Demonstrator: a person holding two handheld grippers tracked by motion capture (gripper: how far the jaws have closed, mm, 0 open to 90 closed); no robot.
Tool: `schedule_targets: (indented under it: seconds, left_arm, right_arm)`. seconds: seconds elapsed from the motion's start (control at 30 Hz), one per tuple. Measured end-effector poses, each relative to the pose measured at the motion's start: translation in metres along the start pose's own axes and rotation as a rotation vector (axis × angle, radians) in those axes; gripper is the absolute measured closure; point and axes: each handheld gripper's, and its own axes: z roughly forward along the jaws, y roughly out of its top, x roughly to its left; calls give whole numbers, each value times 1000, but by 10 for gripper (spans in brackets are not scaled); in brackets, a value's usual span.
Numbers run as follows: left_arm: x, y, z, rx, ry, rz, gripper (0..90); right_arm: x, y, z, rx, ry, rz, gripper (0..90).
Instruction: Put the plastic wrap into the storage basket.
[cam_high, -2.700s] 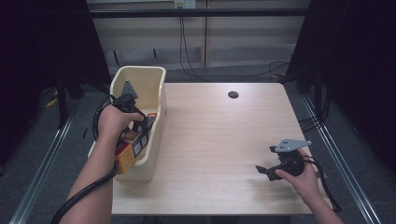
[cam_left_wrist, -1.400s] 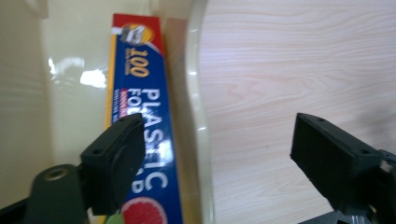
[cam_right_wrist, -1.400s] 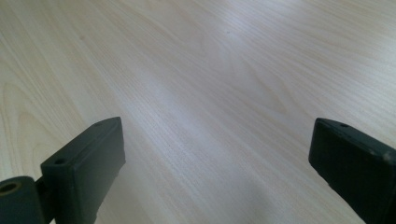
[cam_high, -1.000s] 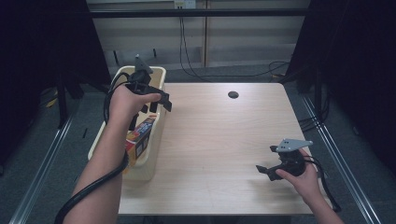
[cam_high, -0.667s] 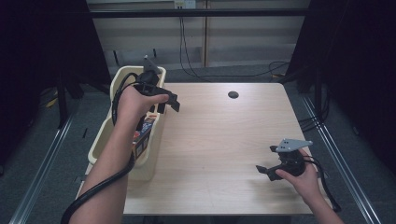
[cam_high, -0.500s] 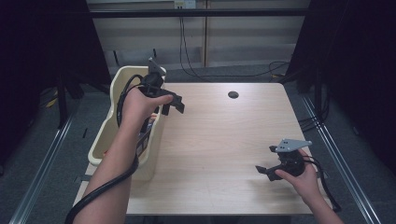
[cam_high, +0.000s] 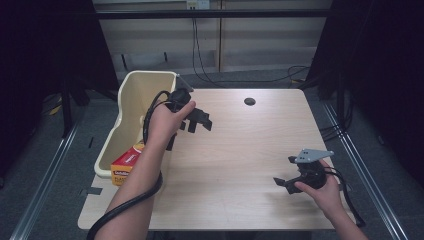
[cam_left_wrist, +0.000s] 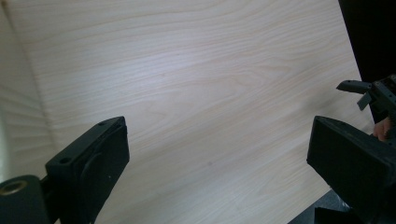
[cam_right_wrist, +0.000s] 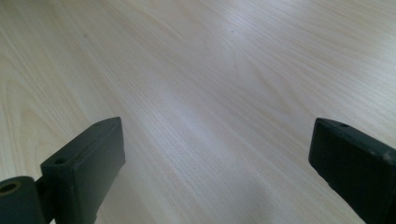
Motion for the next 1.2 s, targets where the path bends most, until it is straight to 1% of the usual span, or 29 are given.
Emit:
schedule_targets:
  seconds: [0.07,0.1,0.13,0.17,0.2,0.3,0.33,0.37,0.47,0.5,0.53,0.57,0.67,0.73,0.77,0.8,0.83,0.87,0.9,0.93,0.97,1.0,1.03,1.07,1.1,1.13,1.2]
  left_arm:
    - [-2,-1,6,16,-9,16,56]
    - [-3,-1,8,14,-18,16,56]
    - [-4,-2,11,16,-14,22,56]
    - [-5,-3,14,18,-21,26,57]
    - [-5,-3,16,18,-16,28,56]
    - [-7,-5,25,17,-38,32,56]
    - [-7,-6,27,18,-29,37,57]
    - [-7,-7,31,22,-36,43,57]
    - [-8,-10,38,14,-49,35,57]
    - [-7,-10,41,18,-46,43,55]
    - [-7,-12,43,19,-51,41,57]
    - [-7,-13,47,15,-60,31,59]
    - [-4,-17,54,23,-64,42,57]
    - [-2,-20,59,33,-76,36,57]
    - [-1,-22,63,33,-76,36,56]
    - [-1,-23,64,32,-65,40,57]
    - [0,-25,66,34,-72,42,58]
    - [1,-26,68,34,-71,44,58]
    - [0,-28,70,32,-78,35,58]
    - [2,-29,72,33,-72,50,57]
    - [1,-31,74,30,-75,47,58]
    - [2,-32,75,29,-67,61,59]
    - [3,-34,78,27,-77,66,59]
    - [3,-36,79,31,-78,65,58]
    - [3,-38,82,33,-80,78,58]
    - [3,-40,85,19,-77,72,57]
    - [4,-44,88,27,-66,107,59]
  right_arm:
    - [0,0,0,1,-1,-1,36]
    - [0,0,0,-1,-1,-4,36]
    - [0,0,0,-1,-1,-4,35]
    - [0,0,0,-1,1,-1,36]
    - [0,0,0,0,-1,-2,36]
    - [0,0,0,1,-2,-3,35]
    - [0,0,0,0,1,-5,35]
    - [0,0,1,0,1,-5,35]
    - [-1,-1,1,1,0,-6,35]
    - [-1,-1,1,4,-3,0,35]
    - [-1,-1,1,4,-2,0,35]
    - [-1,-1,1,4,-1,1,35]
    - [-1,-1,1,4,1,-4,35]
    - [-1,-1,1,4,2,-7,35]
    - [-1,-1,1,5,2,-4,35]
    - [-1,-1,1,6,2,-2,35]
    - [-1,-1,1,6,2,-3,35]
    - [-1,-1,2,6,2,-3,35]
    - [-1,-2,2,7,-1,-7,34]
    - [0,-2,2,11,-6,-6,34]
    - [0,-2,3,14,0,-6,34]
    - [0,-2,3,17,4,-10,34]
    - [0,-2,4,18,3,-12,34]
    - [0,-3,4,24,1,-10,34]
    - [0,-3,5,23,5,-15,33]
    - [1,-3,6,29,3,-14,33]
    - [1,-5,9,38,11,-12,28]
